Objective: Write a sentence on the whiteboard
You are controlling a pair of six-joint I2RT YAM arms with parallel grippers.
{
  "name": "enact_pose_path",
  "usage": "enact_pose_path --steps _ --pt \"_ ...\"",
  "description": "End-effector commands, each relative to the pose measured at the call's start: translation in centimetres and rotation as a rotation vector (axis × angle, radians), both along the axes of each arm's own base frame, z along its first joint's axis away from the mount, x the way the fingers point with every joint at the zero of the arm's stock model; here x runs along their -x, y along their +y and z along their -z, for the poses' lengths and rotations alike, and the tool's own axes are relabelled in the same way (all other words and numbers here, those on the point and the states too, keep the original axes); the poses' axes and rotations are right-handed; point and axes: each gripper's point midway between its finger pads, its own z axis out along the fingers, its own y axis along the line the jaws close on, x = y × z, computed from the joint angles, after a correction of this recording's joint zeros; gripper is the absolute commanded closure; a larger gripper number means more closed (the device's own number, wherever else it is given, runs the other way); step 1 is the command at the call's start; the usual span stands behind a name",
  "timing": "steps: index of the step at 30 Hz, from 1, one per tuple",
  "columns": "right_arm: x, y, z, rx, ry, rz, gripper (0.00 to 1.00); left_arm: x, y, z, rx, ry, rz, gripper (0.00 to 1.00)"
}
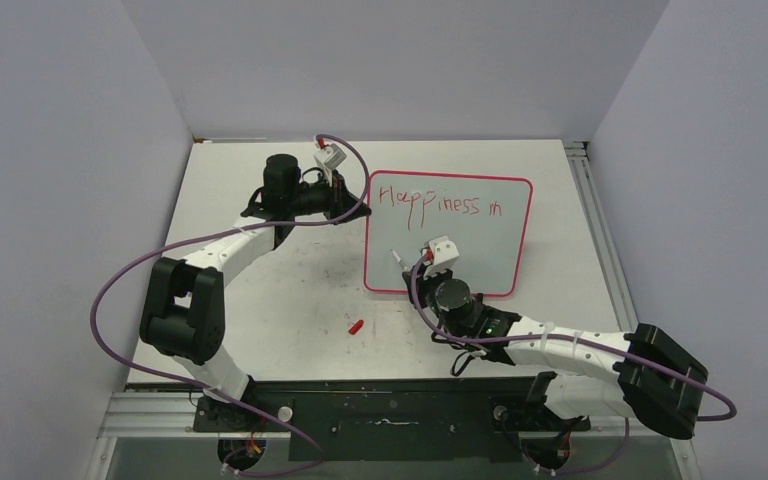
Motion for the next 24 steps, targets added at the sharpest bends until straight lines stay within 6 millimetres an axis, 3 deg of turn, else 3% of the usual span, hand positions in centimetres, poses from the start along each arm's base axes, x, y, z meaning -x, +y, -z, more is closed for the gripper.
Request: enact_pose_path --steps 1,24 --pt "-0.7 0.7 -2.1 -0.072 -0.036 0.022 0.95 -0.1 0.1 -3.9 0.033 -0.132 0.012 1.00" --pt "-0.8 1.2 -0.3 -0.018 -0.002 0.013 0.95 -0.2 0.0 -3.9 0.033 -0.131 0.013 1.00"
